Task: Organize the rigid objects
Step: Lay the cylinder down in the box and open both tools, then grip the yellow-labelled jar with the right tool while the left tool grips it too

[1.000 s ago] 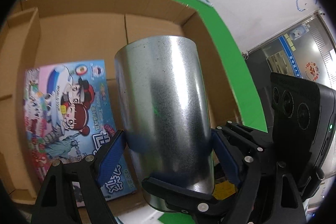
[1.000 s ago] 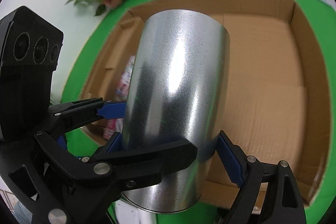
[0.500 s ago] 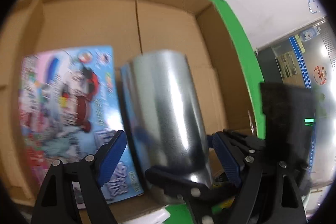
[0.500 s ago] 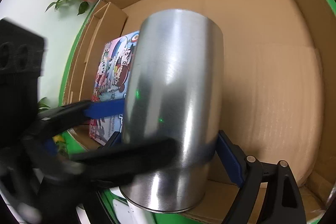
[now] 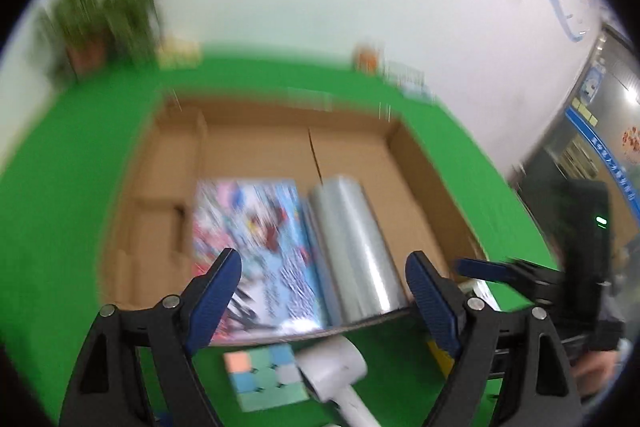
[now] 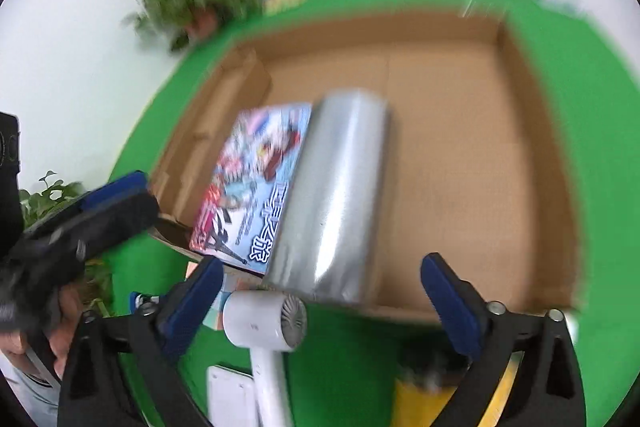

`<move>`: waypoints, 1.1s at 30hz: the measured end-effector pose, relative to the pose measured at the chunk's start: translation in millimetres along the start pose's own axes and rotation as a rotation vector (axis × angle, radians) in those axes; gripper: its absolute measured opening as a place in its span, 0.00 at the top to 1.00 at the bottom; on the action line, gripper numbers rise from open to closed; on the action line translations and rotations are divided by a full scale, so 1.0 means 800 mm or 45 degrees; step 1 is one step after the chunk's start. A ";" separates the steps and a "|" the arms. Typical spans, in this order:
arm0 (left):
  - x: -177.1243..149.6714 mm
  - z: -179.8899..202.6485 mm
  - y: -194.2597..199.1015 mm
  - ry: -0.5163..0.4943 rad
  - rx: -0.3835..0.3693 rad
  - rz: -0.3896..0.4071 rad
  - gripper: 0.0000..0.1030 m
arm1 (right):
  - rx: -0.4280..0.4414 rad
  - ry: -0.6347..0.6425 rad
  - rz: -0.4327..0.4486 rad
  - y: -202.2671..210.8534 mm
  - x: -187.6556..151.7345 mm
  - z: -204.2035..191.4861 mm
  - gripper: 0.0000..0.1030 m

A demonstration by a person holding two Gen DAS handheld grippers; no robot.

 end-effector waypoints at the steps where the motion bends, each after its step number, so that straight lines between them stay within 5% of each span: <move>1: -0.008 0.009 0.026 -0.069 0.062 0.110 0.11 | -0.041 0.033 0.073 0.023 -0.011 0.001 0.02; 4: -0.032 0.024 0.073 -0.162 0.212 0.277 0.00 | -0.112 0.095 0.248 0.072 -0.053 0.000 0.02; 7: -0.058 0.036 0.088 -0.161 0.223 0.301 0.00 | -0.150 0.097 0.306 0.085 -0.082 0.020 0.02; 10: -0.089 0.039 0.091 -0.132 0.203 0.269 0.00 | -0.236 0.087 0.212 0.067 -0.111 0.058 0.03; 18: -0.148 0.048 0.078 -0.002 0.126 0.097 0.00 | -0.197 0.025 -0.075 -0.010 -0.143 0.098 0.18; 21: -0.157 0.049 0.078 0.027 0.075 0.058 0.00 | -0.235 0.044 -0.071 -0.003 -0.157 0.089 0.19; 33: -0.230 0.103 0.030 0.332 -0.603 -0.336 0.01 | -0.308 0.220 -0.095 0.097 -0.310 0.049 0.19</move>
Point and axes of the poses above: each gripper's, at about its wrist camera, not at the fingertips, and y roughly against the way its jaws point, z to its right, x to its top, the point moved 4 cm from there along -y, roughly the way its jaws point, and after that the axes turned 9 degrees about -x, right-handed, at the moved point
